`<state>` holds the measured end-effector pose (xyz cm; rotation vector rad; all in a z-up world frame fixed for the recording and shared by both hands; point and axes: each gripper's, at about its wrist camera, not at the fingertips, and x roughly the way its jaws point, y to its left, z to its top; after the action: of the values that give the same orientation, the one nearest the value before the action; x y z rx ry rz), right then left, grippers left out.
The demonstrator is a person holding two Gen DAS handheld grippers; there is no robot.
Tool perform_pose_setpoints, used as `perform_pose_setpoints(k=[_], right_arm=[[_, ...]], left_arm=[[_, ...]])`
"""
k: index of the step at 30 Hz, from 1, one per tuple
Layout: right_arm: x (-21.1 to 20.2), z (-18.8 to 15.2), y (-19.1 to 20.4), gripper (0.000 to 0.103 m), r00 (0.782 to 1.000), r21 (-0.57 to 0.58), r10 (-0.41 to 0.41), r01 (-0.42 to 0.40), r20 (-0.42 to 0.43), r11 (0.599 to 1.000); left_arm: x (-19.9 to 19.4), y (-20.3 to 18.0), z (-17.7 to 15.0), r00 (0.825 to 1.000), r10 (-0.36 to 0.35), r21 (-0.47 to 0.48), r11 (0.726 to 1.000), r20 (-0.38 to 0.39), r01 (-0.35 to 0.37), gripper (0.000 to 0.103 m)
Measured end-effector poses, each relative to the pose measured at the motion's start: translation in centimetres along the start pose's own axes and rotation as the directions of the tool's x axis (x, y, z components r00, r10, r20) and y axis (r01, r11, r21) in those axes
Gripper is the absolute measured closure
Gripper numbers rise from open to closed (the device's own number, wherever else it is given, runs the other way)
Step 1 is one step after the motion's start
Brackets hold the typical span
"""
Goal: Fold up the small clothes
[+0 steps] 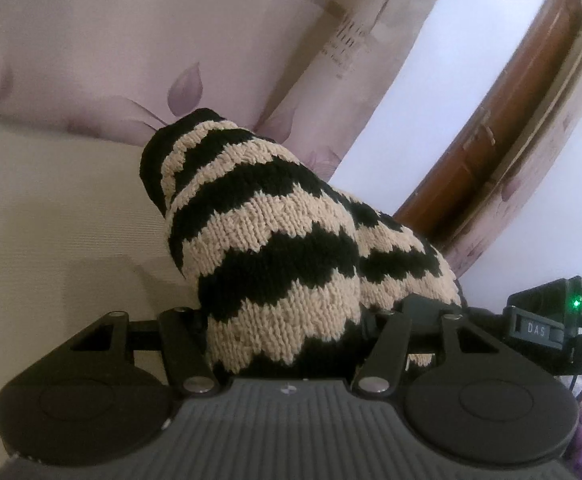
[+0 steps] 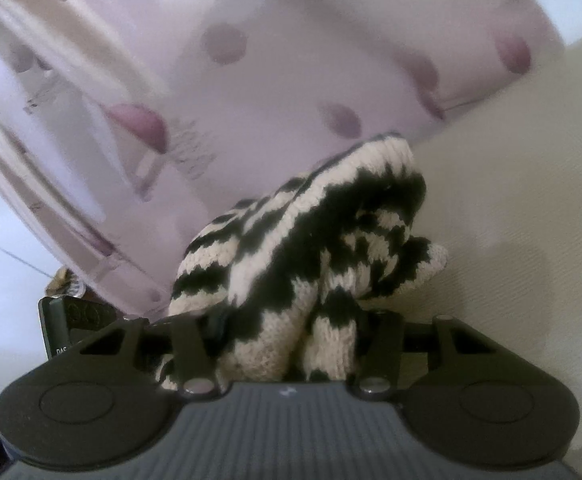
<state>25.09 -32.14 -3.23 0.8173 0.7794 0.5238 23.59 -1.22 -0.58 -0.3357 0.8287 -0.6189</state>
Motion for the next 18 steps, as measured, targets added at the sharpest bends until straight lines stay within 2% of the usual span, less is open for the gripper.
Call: perform_pose_setpoints(k=[8,13,18], right_arm=[[-0.8,-5.4,5.6,0.053,0.998,-0.019,0.058,-0.058,-0.022,0.998],[0.0,-8.7,7.6,0.053,0.996,-0.012,0.077,-0.077,-0.043,0.997],[0.6,-11.5,9.0,0.053,0.994,-0.012,0.087,-0.088,-0.060,0.996]], left_arm=[[-8.1,0.1,-3.2,0.999,0.046,0.001,0.999,0.005,-0.046,0.044],[-11.9,0.7,-5.5,0.998,0.068,-0.018,0.997,0.006,-0.068,0.044],[-13.9,1.7,-7.2,0.995,0.095,-0.007,0.995,0.006,-0.095,0.044]])
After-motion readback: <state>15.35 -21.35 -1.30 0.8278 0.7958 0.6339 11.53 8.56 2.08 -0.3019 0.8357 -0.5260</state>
